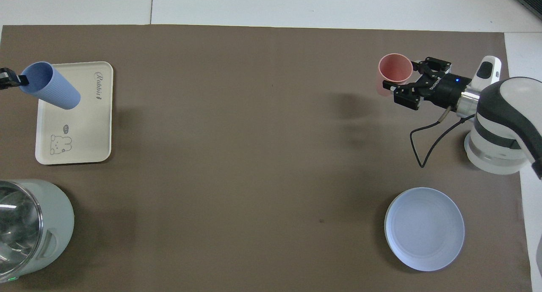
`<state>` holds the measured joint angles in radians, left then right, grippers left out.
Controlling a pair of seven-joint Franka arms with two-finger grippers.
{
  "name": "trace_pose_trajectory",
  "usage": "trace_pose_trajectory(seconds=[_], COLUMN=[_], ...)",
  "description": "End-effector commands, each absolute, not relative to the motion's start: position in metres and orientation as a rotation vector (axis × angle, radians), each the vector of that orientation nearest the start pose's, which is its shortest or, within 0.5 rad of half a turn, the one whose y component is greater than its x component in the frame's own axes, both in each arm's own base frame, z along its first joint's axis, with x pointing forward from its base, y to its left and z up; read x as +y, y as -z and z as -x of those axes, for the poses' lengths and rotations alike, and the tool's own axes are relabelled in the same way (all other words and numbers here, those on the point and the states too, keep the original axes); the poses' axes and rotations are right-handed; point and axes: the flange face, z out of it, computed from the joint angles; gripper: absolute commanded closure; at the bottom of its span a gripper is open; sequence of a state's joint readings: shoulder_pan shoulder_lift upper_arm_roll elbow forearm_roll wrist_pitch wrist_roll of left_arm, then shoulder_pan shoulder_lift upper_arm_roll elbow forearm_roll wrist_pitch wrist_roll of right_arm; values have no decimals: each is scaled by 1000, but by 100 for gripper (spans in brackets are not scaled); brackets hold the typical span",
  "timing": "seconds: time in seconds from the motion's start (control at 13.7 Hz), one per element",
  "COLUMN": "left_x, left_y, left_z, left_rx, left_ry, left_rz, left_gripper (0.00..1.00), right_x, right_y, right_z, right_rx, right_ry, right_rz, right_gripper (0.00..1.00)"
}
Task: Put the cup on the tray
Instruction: 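Carry the blue cup with the left gripper while the right gripper withdraws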
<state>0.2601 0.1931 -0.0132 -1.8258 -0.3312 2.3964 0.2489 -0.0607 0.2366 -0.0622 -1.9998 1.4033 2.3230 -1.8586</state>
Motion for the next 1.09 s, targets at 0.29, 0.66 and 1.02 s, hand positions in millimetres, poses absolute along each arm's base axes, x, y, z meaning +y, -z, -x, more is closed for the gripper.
trace_pose_trajectory(seconds=[0.29, 0.66, 1.02], left_x=[192, 188, 185], left_y=[-396, -394, -420], left_z=[-642, -642, -648], left_rx=[-292, -291, -251], left_ry=[763, 719, 587], left_rz=[3123, 3155, 3246], left_gripper=[100, 93, 42], right_x=[-103, -102, -98], right_y=[-278, -258, -265], right_z=[-587, -587, -589], right_rx=[-950, -889, -904], right_ry=[1324, 1380, 1391], right_rz=[2042, 2031, 2003], right_gripper=[100, 100, 0])
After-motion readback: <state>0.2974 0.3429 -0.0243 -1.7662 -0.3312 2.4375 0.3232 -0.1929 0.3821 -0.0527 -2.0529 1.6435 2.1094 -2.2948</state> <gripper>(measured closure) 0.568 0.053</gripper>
